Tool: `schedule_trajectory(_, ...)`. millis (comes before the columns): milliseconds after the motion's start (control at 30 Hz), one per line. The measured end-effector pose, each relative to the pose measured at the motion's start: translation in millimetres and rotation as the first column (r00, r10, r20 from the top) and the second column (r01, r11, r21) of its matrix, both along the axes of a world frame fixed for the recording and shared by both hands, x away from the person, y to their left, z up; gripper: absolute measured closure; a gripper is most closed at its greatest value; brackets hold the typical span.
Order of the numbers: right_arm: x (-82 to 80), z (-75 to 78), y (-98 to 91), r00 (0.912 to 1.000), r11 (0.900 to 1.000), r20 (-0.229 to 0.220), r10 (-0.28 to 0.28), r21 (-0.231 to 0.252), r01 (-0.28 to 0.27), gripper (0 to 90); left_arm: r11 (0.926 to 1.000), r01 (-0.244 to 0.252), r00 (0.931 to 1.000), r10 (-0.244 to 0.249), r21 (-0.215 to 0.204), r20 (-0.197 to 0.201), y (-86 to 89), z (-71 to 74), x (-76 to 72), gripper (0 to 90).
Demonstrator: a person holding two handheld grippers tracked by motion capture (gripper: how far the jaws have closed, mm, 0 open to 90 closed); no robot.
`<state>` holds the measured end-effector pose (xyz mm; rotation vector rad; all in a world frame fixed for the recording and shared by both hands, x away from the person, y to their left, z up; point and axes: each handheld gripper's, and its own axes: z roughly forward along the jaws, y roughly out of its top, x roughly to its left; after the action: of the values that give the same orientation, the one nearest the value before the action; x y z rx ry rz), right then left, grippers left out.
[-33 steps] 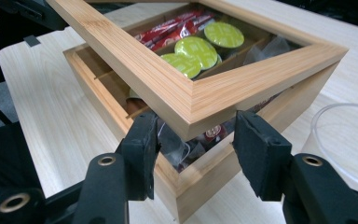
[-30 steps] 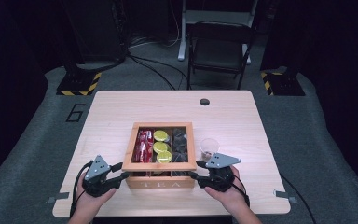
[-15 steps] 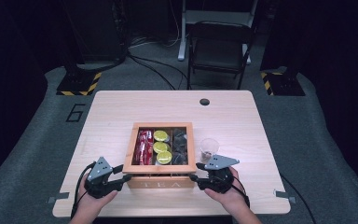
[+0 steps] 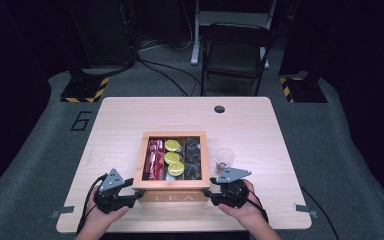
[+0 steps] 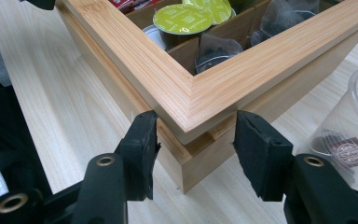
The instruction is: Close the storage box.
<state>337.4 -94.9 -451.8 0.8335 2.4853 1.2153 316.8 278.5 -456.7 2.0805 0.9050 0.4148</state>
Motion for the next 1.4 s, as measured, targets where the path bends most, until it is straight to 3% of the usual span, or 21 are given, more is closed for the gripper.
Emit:
schedule_trajectory(33, 0.1, 0.1, -0.4, 0.9999, 0.9999, -0.015, 0.005, 0.01, -0.005, 46.3, 0.9998, 0.007, 1.0, -0.007, 0.016, -0.004, -1.5, -1.1, 0.1, 35.8)
schedule_trajectory(100, 0.1, 3.8, -2.2, 0.9999, 0.9985, -0.013, -0.002, 0.054, 0.003, 45.9, 0.9999, 0.011, 0.9999, -0.011, 0.008, -0.005, -3.0, -2.3, 0.0, 27.3)
schedule_trajectory(200, 0.1, 8.1, -4.2, 0.9999, 0.9975, 0.01, -0.009, 0.07, 0.009, 43.0, 0.9999, 0.015, 0.9997, -0.015, 0.003, 0.018, -4.1, -1.3, -1.5, 25.4)
schedule_trajectory(400, 2.2, 5.6, -4.7, 0.9997, 0.9968, -0.009, -0.024, 0.077, 0.024, 39.2, 0.9999, 0.008, 0.9999, -0.008, -0.012, 0.011, -2.0, -0.6, -0.4, 27.2)
schedule_trajectory(467, 2.3, 5.9, -4.2, 0.9997, 0.9974, -0.005, -0.025, 0.068, 0.025, 38.2, 0.9996, 0.003, 0.9997, -0.003, -0.027, 0.024, 1.0, 1.8, -0.2, 28.9)
schedule_trajectory(733, 4.5, 7.8, -7.8, 0.9987, 0.9926, 0.002, -0.05, 0.111, 0.05, 36.0, 0.9935, -0.049, 0.9977, 0.053, -0.103, 0.041, 15.7, 11.6, 4.3, 33.6)
schedule_trajectory(900, 3.6, 10.7, -10.1, 0.9983, 0.9936, 0.012, -0.057, 0.098, 0.055, 34.5, 0.9908, -0.066, 0.9968, 0.071, -0.118, 0.036, 23.2, 14.9, 8.8, 35.5)
schedule_trajectory(1133, 5.3, 12.4, -20.5, 0.9937, 0.9901, 0.026, -0.109, 0.092, 0.106, 32.6, 0.9843, -0.099, 0.9947, 0.102, -0.146, 0.016, 31.7, 15.2, 15.1, 38.6)
schedule_trajectory(1400, 8.8, 11.2, -31.1, 0.9866, 0.984, 0.042, -0.158, 0.09, 0.153, 34.0, 0.9814, -0.122, 0.9923, 0.124, -0.148, 0.004, 40.5, 12.7, 23.0, 42.7)
